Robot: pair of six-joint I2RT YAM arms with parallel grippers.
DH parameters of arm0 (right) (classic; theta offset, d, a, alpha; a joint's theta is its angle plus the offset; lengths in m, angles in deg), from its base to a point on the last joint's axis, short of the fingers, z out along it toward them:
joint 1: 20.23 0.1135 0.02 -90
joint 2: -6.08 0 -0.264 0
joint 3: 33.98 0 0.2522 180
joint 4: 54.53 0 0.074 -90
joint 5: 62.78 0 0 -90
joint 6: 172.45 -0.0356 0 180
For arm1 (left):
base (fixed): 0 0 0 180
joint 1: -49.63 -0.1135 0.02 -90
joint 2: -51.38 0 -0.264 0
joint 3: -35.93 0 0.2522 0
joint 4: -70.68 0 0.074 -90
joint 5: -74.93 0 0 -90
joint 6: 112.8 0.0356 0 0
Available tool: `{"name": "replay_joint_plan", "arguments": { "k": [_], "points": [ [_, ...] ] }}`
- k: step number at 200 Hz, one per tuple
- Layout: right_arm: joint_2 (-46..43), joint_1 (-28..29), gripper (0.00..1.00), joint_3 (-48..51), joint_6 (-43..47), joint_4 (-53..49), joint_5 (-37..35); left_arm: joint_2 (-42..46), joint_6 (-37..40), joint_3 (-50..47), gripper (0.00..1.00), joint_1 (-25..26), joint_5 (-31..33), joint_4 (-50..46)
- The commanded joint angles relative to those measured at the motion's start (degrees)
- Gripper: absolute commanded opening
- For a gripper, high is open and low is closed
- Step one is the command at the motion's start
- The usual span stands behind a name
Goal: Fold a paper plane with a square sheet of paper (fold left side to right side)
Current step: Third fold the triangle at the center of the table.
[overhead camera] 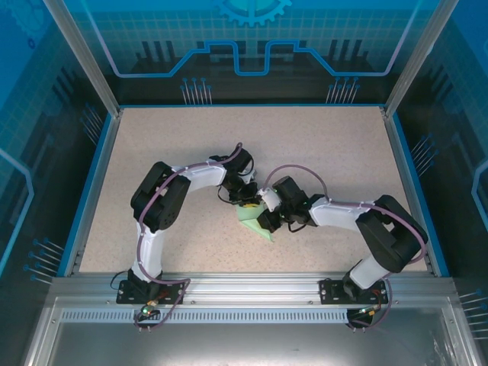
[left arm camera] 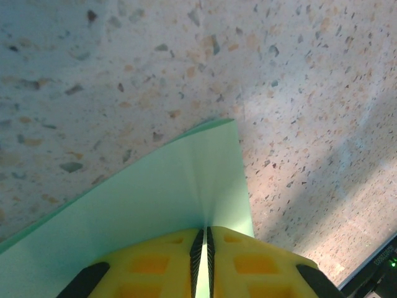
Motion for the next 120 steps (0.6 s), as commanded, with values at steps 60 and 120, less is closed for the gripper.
{"name": "replay_joint_plan", "arguments": {
  "k": [60,120],
  "points": [
    [-4.8,1.2,0.33,3.3,0.1,1.4,3.1,-2.8,0.2,-0.9,0.16,1.4,2.8,-2.9],
    [-7.2,2.9,0.36,5.5,0.0,2.7,4.0,-2.9,0.3,-1.0,0.16,1.4,2.8,-2.9]
  ]
}}
